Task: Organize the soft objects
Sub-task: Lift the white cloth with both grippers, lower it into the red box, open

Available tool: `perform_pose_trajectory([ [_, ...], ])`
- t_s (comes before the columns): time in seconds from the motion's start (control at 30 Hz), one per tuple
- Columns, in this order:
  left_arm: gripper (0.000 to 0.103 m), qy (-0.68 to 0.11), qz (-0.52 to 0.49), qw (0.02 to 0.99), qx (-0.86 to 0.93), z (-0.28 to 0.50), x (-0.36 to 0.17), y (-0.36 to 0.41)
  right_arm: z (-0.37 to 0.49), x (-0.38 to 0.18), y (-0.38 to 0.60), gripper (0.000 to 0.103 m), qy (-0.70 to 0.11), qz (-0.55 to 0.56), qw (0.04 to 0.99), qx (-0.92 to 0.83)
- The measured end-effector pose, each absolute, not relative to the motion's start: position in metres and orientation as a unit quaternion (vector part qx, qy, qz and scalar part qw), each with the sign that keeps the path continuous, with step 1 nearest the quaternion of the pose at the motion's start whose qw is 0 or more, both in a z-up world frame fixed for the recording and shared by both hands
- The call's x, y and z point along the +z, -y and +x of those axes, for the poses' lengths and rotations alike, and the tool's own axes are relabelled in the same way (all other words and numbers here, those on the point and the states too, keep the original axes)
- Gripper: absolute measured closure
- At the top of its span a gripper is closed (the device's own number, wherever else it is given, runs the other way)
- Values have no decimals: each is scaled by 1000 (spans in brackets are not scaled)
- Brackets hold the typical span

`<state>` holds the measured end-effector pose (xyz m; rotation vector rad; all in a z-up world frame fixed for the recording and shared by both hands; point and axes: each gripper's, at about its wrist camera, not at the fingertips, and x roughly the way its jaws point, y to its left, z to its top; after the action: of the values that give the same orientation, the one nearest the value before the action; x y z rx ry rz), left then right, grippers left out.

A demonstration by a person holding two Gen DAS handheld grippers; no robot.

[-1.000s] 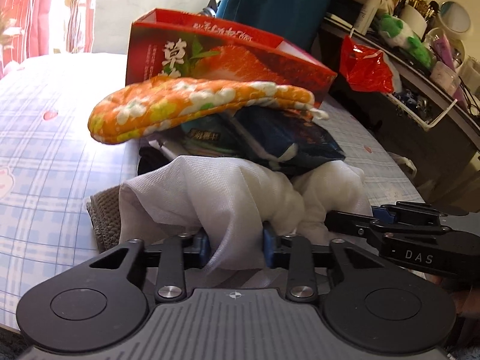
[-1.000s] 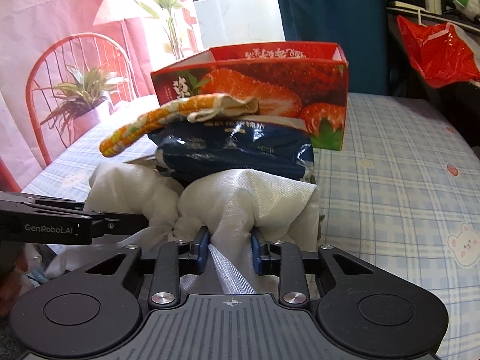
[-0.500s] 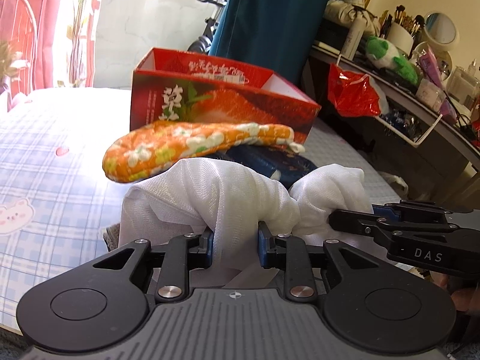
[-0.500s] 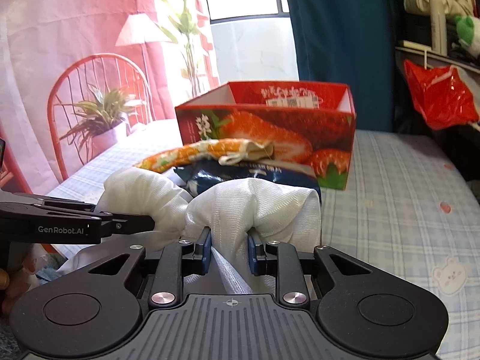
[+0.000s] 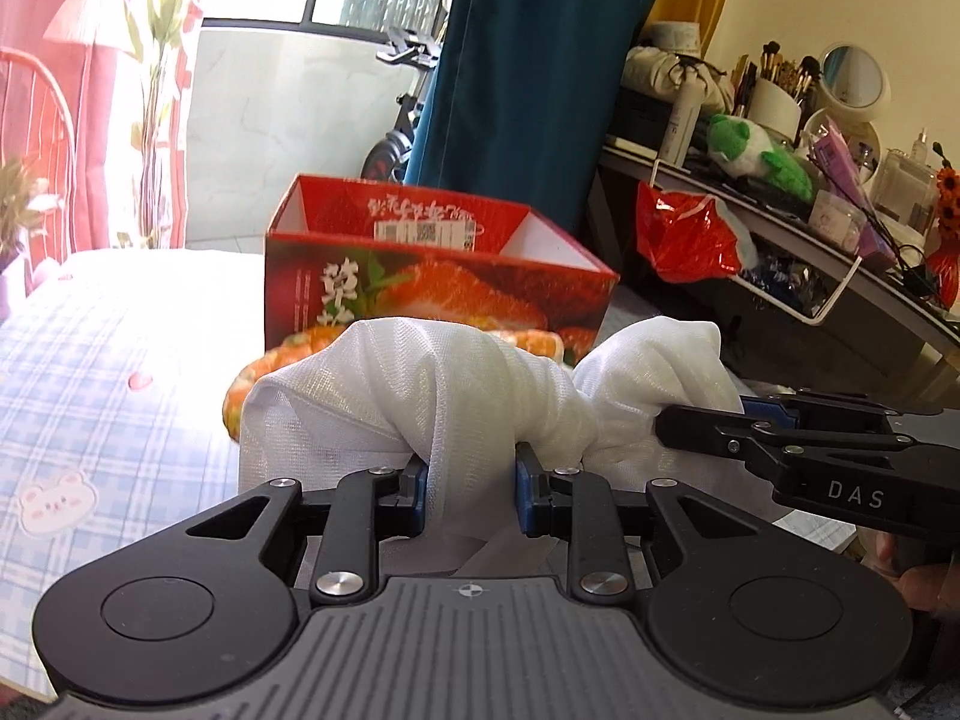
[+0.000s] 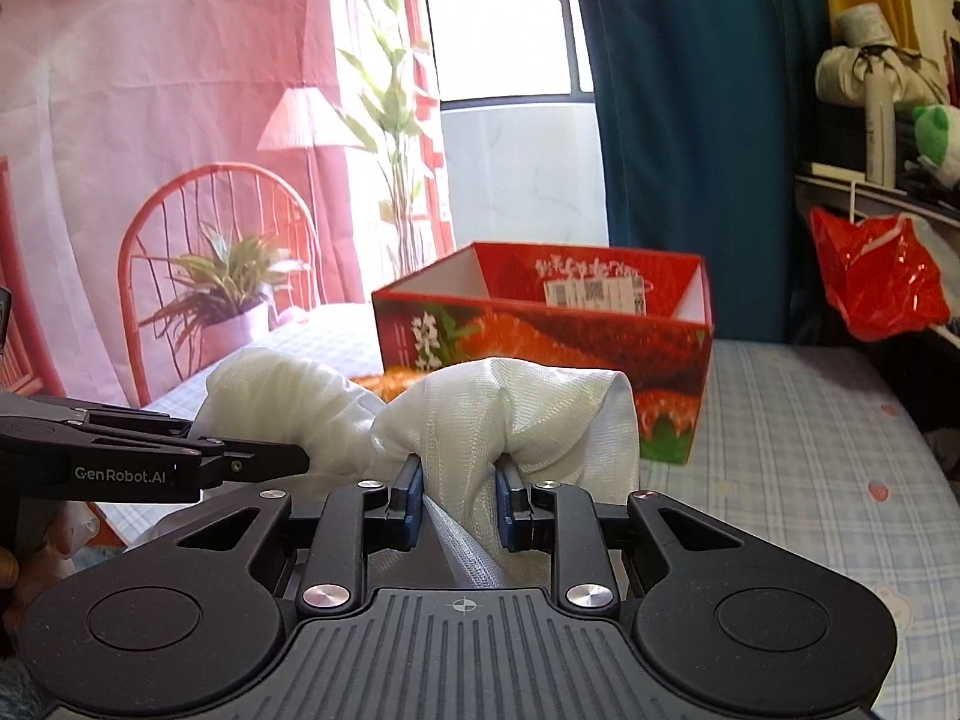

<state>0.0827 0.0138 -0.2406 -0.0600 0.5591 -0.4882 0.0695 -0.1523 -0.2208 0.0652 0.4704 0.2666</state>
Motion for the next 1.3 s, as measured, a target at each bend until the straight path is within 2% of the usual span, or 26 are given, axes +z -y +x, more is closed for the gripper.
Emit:
perform_pose_trajectory([
  [0.47, 75, -231, -41, 937, -259, 110, -177, -18, 100, -167, 167, 81, -176, 41, 973, 146],
  [0.8, 75, -227, -27, 931, -285, 193, -130, -2, 180, -121, 195, 81, -165, 31, 974, 154],
  [1.03, 75, -269, -25, 921, -280, 266, -133, 17, 257, -122, 208, 81, -197, 26, 969, 146],
  [1.3, 75, -325, -35, 905, -271, 338, -155, 35, 325, -151, 218, 81, -248, 43, 958, 134],
])
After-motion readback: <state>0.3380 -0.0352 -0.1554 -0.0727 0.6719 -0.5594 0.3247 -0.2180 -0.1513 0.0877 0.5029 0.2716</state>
